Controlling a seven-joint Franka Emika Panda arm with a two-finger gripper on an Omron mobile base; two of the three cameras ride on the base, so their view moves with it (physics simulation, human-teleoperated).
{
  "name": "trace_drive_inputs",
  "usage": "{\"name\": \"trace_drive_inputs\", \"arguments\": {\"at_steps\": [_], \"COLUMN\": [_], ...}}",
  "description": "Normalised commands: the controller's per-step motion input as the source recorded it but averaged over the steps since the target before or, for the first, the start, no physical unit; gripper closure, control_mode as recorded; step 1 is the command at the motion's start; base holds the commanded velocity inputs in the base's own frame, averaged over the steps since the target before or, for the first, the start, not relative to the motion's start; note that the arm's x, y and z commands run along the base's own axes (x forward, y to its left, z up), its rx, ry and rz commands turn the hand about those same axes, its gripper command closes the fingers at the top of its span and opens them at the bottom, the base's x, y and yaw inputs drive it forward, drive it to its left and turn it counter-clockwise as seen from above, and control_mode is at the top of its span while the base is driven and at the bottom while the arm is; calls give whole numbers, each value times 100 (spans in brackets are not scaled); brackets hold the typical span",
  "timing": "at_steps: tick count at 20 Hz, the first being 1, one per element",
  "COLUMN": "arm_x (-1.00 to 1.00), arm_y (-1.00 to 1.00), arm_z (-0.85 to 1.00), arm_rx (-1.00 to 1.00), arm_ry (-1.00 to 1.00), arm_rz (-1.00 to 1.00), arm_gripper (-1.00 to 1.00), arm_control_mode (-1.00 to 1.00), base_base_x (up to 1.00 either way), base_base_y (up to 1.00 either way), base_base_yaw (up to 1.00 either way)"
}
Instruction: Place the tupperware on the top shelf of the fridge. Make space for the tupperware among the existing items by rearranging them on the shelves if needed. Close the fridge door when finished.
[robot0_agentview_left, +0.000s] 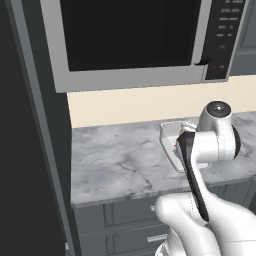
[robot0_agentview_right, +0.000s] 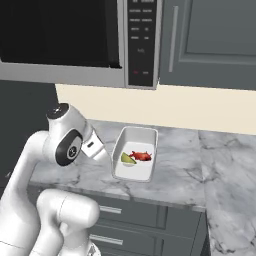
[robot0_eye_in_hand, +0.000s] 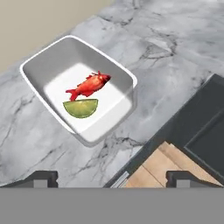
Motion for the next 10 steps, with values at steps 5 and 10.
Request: {"name": "trace_drive_inputs", "arguments": {"at_steps": [5, 10], "arm_x": [6, 43], "arm_y": [-62, -31], "arm_z": [-1, 0], "arm_rx": [17, 18], "arm_ry": [7, 20], "arm_rz": [-29, -3], "arm_gripper": [-100, -100], "arm_control_mode": [-100, -100], "base_base_x": [0, 0], "base_base_y": [0, 0], "base_base_yaw": [0, 0]}}
